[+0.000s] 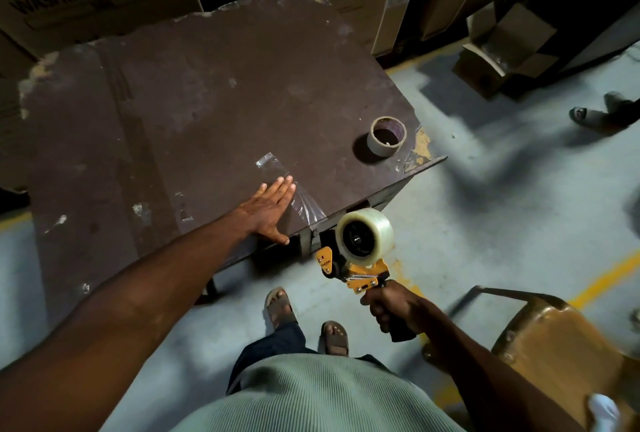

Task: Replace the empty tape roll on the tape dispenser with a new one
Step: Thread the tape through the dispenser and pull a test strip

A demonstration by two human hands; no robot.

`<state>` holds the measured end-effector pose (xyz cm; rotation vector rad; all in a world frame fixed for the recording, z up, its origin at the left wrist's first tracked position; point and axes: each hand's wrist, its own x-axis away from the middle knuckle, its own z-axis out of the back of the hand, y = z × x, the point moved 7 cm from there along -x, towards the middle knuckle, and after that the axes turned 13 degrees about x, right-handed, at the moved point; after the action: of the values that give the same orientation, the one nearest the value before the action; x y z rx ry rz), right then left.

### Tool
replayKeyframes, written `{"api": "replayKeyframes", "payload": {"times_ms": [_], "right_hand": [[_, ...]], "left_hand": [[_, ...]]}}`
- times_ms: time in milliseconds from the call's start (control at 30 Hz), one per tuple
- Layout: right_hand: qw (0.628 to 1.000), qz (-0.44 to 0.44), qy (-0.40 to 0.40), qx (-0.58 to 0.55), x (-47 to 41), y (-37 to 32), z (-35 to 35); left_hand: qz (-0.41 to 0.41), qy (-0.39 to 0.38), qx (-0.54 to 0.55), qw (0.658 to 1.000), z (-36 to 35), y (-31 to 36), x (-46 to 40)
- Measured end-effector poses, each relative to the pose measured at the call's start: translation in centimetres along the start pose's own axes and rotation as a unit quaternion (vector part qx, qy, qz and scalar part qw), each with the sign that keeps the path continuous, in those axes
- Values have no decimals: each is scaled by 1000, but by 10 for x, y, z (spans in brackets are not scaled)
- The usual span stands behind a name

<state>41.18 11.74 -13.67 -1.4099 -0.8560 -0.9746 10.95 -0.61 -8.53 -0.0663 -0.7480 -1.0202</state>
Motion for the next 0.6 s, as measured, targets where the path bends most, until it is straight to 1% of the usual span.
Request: {"api": "replayKeyframes", "payload": {"times_ms": [167, 333, 467, 600], "right_hand": [[994, -8, -62, -87, 9, 5, -7], [978, 7, -151, -142, 21, -10, -22], [958, 38, -207, -193, 27, -33, -33], [944, 78, -239, -216, 31, -66, -42]], "left_hand": [[0, 7, -3, 1000, -1, -1, -1], [4, 14, -13, 1000, -2, 0, 1], [12, 18, -10, 1000, -2, 4, 1], [14, 32, -6, 999, 1, 10, 10]]}}
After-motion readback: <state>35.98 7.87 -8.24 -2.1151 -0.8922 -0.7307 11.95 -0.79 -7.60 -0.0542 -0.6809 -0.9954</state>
